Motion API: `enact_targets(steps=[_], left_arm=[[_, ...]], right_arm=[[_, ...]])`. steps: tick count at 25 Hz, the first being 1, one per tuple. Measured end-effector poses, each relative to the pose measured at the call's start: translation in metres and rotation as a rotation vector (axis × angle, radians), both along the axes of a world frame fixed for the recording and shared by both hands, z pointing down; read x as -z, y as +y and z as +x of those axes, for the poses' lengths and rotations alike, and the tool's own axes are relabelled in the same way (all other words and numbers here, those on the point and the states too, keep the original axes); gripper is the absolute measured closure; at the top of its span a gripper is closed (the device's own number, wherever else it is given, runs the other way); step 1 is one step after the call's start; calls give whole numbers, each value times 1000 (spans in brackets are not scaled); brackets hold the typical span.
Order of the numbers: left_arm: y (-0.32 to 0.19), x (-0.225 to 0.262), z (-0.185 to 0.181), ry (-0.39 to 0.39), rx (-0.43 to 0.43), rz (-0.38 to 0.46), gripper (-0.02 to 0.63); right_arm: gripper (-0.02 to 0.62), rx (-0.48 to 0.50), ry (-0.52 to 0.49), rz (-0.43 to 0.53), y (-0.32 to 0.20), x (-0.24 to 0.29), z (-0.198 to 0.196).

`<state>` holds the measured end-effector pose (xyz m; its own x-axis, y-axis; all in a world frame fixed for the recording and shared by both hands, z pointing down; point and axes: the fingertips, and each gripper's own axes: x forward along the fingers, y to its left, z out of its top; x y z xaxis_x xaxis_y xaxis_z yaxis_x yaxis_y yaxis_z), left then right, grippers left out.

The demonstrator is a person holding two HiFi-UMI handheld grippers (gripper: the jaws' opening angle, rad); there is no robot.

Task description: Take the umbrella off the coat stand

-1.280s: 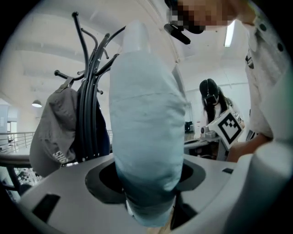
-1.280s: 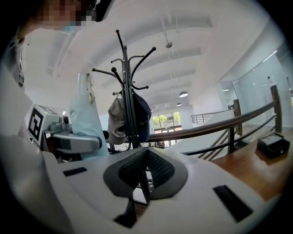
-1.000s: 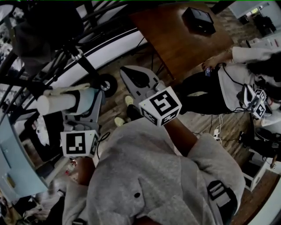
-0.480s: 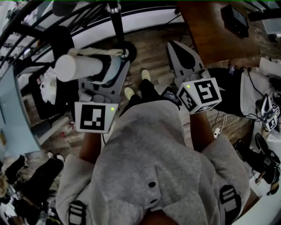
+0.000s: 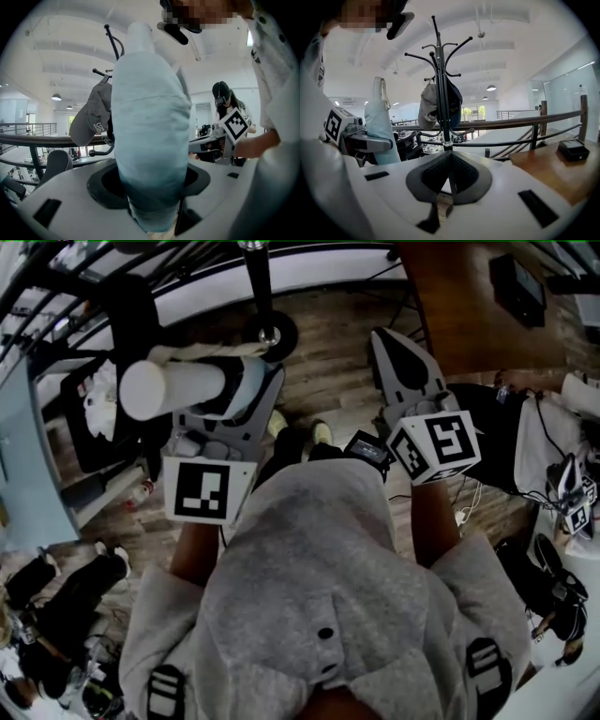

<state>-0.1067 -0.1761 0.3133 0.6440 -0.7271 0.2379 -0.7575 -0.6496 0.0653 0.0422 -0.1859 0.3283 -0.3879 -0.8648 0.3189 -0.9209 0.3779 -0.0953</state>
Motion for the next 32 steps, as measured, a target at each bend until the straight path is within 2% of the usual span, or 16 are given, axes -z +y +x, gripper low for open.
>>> enact_targets(steps=[8,15,20,27,32], left_arm=[[24,-3,39,-17,2,-11,325],[67,9,86,0,32,0,325],[98,10,108,-24,43,10,325],[146,26,133,-55,91,37,325],[163,36,131,-76,105,66,325]], right_arm=[[586,1,-23,-14,27,-9,38],[586,8,-58,12,68,1,81],[586,20,-90,25,92,1,105],[586,53,-133,44,131,7,130],[586,58,-126,62,149,19,133]])
